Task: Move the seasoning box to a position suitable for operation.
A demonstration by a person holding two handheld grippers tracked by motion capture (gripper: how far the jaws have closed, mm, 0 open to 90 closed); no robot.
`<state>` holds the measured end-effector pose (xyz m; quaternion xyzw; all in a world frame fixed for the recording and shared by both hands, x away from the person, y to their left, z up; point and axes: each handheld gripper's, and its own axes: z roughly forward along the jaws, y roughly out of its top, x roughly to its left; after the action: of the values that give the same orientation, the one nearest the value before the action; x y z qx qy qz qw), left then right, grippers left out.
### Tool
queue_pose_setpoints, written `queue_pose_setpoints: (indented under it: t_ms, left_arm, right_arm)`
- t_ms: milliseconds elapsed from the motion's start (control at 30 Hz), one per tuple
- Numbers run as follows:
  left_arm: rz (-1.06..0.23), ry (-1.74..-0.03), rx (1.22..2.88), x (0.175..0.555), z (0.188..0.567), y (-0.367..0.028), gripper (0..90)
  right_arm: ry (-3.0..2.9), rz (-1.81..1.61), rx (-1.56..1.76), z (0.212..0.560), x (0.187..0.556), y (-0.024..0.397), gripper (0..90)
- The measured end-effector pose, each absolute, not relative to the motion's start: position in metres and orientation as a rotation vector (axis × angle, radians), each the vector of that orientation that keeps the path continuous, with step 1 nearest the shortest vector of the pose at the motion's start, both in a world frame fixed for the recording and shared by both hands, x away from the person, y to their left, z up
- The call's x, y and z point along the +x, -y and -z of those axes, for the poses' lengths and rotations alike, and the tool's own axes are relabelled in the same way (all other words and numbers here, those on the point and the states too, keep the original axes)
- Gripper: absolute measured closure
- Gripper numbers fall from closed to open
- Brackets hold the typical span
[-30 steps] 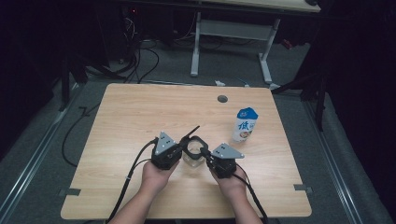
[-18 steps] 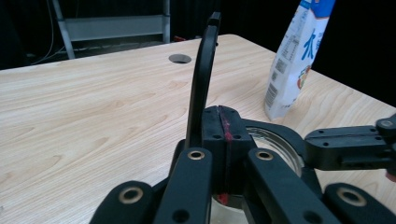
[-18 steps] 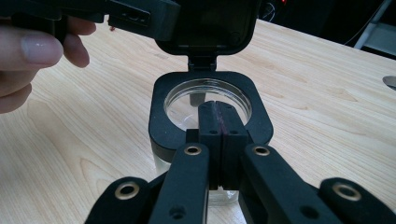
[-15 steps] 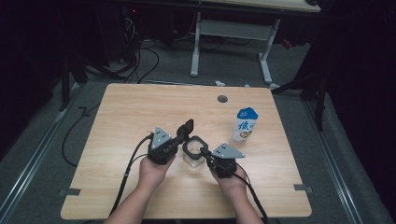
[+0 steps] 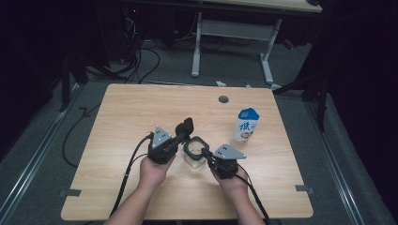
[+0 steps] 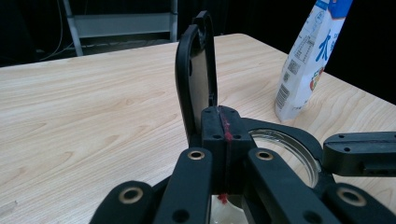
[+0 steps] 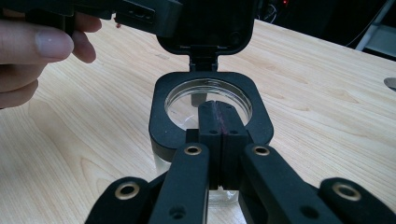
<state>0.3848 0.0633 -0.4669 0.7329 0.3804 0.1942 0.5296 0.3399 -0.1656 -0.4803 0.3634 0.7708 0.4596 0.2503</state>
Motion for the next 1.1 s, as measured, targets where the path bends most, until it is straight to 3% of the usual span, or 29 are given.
queue_pose_setpoints:
  t_ms: [167,333,633,1100]
  left_arm:
    - [-0.448,-0.875,1.766,0.380,0.468,-0.064,89.5]
    - [-0.490,-0.811,1.818,0.359,0.472,-0.084,82.7]
    - [-0.533,-0.963,1.883,0.333,0.509,-0.163,62.4]
    - [-0.498,-0.979,1.863,0.329,0.519,-0.187,60.9]
  right_arm:
    - [-2.097,-1.260,0.994,0.480,0.340,0.166,90.0]
    - [-2.087,-1.243,1.023,0.475,0.338,0.175,89.9]
    - [-1.947,-1.078,1.315,0.494,0.348,0.264,89.9]
    - [-1.837,-0.873,1.536,0.516,0.394,0.307,89.9]
